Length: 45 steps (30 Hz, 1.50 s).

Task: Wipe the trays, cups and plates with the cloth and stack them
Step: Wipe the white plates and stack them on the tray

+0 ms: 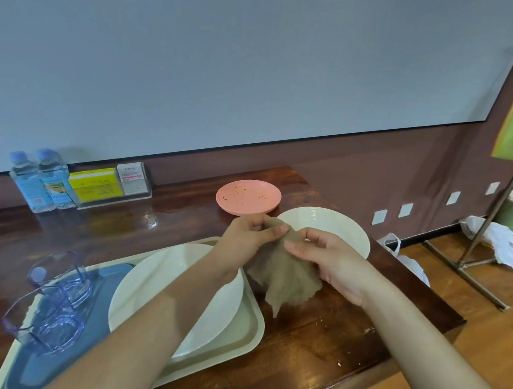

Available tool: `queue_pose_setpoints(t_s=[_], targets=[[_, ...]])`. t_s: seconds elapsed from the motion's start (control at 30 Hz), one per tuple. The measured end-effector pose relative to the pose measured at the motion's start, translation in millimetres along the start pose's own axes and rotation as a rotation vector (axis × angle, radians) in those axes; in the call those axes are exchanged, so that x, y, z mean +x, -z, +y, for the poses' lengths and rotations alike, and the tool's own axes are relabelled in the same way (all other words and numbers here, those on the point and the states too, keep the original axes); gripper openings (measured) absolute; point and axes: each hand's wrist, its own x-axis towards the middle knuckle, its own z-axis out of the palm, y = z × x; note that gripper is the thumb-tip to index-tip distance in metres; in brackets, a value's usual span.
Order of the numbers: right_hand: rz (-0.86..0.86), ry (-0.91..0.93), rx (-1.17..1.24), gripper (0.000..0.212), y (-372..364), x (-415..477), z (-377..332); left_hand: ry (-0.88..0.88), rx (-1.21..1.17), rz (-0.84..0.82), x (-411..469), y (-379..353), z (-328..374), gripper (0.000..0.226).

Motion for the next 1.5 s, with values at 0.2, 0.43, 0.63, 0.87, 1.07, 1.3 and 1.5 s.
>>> queue_pose_setpoints(t_s=[0.2,0.43,0.63,0.87,1.07,1.3,1.5], targets=[[0.206,0.023,0.024,0.020,36.3,-10.7,9.2,0.187,0.103,0.283,27.9,-16.6,-24.6,0.035],[0.454,0.068,0.236,0.019,55.0,-7.5,14.9,0.431,0.077,0.059,42.8,-45.6,-15.5,0.063],[0.553,0.058,0.444,0.023,59.0,-15.7,15.5,0.506,-0.229,0.147,44.5,-53.8,-18.3,0.051],[0.557,0.036,0.534,0.025,51.3,-19.3,13.3,0.385,-0.383,0.231,31.3,-47.7,-16.2,0.023],[0.515,0.129,0.527,0.023,22.4,-28.7,3.0,0.184,-0.280,0.388,-12.1,-0.6,-8.5,0.014],[0.363,0.314,0.396,0.027,-58.8,-17.2,-26.1,-0.014,-0.285,0.375,-89.4,75.4,-5.6,0.029],[0.361,0.683,-0.491,0.027,-138.1,17.2,-30.8,0.161,-0.419,0.531,-96.3,120.7,-24.7,0.032]])
